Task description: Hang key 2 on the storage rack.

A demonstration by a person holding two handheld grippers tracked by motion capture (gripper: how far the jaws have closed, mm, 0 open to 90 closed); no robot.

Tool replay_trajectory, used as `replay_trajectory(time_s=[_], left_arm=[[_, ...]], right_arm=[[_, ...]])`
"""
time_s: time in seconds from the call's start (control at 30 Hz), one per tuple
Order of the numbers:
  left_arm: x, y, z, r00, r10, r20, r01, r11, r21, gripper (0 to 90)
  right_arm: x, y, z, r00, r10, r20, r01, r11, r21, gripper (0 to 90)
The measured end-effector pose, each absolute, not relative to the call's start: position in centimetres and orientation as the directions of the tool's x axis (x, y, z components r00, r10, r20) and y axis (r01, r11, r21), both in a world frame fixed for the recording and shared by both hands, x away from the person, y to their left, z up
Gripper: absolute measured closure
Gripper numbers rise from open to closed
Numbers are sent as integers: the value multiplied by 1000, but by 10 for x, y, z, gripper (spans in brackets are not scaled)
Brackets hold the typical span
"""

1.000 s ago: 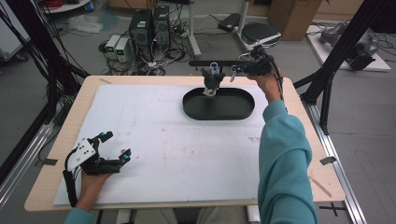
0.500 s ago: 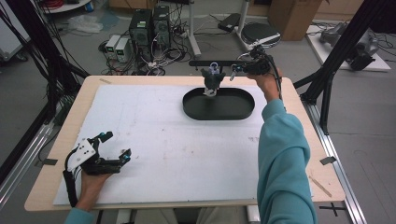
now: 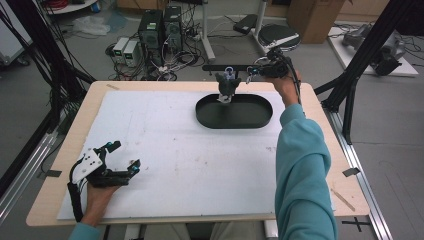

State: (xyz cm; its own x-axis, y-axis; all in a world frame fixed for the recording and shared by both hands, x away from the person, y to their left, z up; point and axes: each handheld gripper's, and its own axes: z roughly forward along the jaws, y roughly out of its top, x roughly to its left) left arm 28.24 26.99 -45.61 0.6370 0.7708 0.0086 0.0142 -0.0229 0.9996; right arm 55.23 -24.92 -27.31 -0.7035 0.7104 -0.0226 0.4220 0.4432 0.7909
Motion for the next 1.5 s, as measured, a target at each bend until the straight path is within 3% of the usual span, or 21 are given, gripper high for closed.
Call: replay_trajectory(time_s=[0.4,0.77,0.87,0.93,1.03,1.07,1.13,1.5], left_arm=[[282,270,-456,638,770,13,13,-28,1000,17],[282,270,-456,640,768,17,13,-32,999,17],[282,270,-456,639,769,12,11,-25,1000,17],[282,270,-456,639,769,12,12,-25,1000,17],[282,270,-456,639,769,12,12,-25,1000,17],[282,270,-456,639,769,12,11,-25,1000,17],[282,270,-456,639,769,10,11,-23,1000,17],[282,270,-456,639,769,8,14,-21,1000,17]], right_arm=[[555,-251,-277,-708,705,-37,421,465,779,869],[552,-255,-274,-704,709,-41,420,461,782,793],[550,-256,-272,-701,711,-43,409,451,793,675],[546,-256,-271,-690,723,-41,407,434,804,525],[540,-255,-269,-684,729,-27,386,393,835,172],[538,-254,-269,-692,722,1,385,367,846,90],[531,-254,-267,-728,685,25,348,338,875,7],[482,-266,-272,-753,658,24,278,286,917,6]])
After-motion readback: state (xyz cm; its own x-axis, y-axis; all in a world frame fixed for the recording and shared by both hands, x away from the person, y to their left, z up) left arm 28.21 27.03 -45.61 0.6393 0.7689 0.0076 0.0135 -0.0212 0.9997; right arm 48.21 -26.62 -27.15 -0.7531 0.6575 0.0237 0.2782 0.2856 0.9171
